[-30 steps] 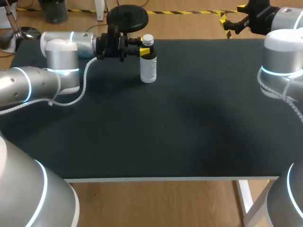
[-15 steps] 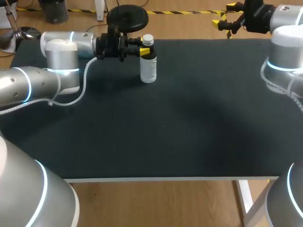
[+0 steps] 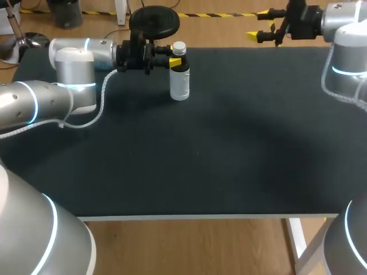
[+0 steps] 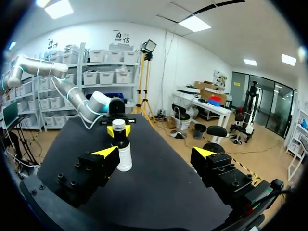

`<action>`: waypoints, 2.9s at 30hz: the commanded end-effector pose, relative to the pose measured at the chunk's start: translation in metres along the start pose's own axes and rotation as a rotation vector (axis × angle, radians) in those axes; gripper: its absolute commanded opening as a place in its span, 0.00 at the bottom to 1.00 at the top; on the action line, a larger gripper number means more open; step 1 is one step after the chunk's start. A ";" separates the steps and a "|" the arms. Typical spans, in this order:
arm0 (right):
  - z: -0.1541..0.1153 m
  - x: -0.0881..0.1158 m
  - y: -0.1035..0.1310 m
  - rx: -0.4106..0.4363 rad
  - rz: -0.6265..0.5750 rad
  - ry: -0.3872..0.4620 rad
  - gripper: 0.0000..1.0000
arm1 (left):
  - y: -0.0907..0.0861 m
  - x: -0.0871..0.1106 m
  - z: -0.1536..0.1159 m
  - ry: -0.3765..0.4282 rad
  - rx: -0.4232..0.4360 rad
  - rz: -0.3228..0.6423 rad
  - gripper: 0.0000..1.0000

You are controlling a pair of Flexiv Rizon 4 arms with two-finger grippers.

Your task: Unscrew the bottle cap

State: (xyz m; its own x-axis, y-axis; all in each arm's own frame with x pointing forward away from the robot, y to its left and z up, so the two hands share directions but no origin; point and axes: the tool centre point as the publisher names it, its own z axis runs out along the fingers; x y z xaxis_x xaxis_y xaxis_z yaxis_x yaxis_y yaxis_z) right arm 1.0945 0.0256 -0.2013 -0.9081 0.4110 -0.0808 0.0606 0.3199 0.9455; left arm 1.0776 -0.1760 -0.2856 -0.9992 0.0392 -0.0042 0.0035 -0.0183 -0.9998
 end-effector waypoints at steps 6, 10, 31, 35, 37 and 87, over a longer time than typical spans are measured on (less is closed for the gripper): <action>0.038 0.027 0.013 0.012 -0.021 0.057 1.00 | 0.000 0.000 0.001 -0.003 0.000 0.002 0.00; 0.051 0.038 0.015 0.004 -0.019 0.087 1.00 | 0.000 0.000 0.001 -0.003 0.000 0.002 0.00; 0.072 0.058 0.009 0.021 0.002 0.171 1.00 | 0.000 0.000 0.001 -0.003 0.000 0.002 0.00; 0.072 0.058 0.009 0.021 0.002 0.171 1.00 | 0.000 0.000 0.001 -0.003 0.000 0.002 0.00; 0.072 0.058 0.009 0.021 0.002 0.171 1.00 | 0.000 0.000 0.001 -0.003 0.000 0.002 0.00; 0.179 0.129 0.020 -0.126 0.077 0.228 1.00 | 0.000 0.000 0.001 -0.003 0.000 0.002 0.00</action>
State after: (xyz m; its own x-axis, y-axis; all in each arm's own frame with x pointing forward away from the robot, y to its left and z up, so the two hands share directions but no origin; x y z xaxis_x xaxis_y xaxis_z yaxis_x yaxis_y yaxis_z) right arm 1.0515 0.2333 -0.2471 -0.9739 0.2201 0.0550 0.0975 0.1871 0.9775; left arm 1.0775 -0.1757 -0.2854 -0.9992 0.0389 -0.0041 0.0034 -0.0180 -0.9998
